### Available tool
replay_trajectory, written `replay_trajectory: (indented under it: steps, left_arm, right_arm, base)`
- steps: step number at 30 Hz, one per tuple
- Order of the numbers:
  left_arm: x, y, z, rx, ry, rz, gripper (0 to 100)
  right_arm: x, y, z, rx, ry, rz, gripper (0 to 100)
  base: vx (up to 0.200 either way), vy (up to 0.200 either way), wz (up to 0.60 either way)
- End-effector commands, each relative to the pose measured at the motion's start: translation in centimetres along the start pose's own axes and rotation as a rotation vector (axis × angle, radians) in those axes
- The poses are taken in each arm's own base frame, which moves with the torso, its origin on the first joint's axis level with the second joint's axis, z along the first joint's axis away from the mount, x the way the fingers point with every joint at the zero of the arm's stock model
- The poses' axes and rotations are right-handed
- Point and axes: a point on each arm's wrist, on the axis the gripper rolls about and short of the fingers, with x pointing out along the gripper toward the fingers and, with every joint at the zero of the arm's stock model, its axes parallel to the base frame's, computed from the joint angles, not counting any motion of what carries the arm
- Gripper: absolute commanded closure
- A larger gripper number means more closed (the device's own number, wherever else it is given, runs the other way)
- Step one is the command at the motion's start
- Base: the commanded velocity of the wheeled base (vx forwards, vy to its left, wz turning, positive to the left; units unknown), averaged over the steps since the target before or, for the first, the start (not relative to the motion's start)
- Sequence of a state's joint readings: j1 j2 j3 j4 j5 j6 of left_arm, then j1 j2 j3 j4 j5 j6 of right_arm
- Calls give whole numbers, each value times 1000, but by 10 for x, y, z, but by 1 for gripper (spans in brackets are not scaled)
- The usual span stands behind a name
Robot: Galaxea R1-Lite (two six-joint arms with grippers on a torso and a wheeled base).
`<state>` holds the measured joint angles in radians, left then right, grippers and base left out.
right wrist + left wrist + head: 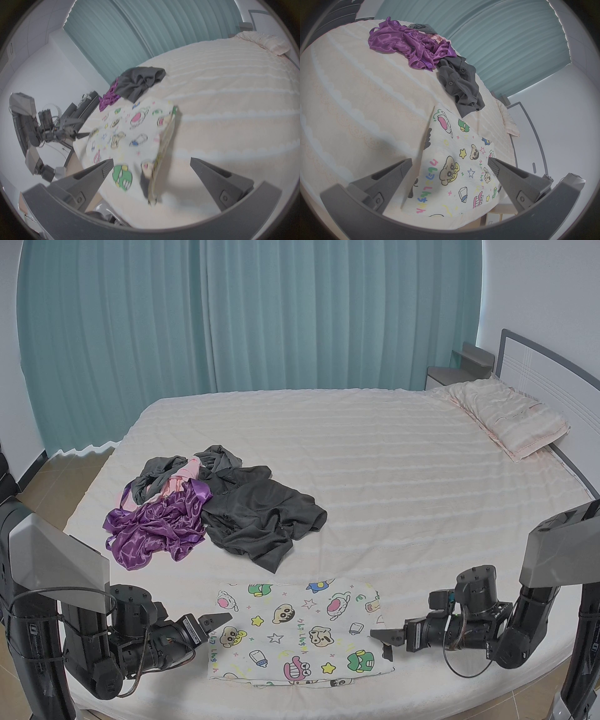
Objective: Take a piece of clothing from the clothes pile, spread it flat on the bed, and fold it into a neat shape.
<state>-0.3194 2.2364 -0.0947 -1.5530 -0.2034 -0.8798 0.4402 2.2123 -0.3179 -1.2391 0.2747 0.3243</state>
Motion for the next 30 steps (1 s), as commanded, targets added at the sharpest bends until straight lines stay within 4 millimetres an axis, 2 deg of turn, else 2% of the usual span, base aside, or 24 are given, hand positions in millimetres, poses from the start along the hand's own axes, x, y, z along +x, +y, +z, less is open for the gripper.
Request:
replay_trajectory:
  steps: [1,4,16,27,28,30]
  left_arm:
    - [1,-1,3,0,-16,-16,0]
    - [1,-1,3,0,-16,-16,0]
    - [1,-1,2,2,-17,-13,0]
    - [1,-1,2,2,-19,-12,0]
    - [1,-1,2,2,-19,-12,0]
    - [1,-1,2,2,-19,-12,0]
  right_arm:
    - [33,-3,45,111,-71,5,0]
    - [46,-2,58,180,-75,19,0]
    - [65,0,67,188,60,19,0]
    - [68,3,73,143,130,-13,0]
    - [68,4,74,143,135,-16,100]
    - [68,3,74,145,140,-19,100]
  base:
    - [0,0,0]
    - [0,0,0]
    - [0,0,0]
    - [0,0,0]
    - [0,0,0]
    - [0,0,0]
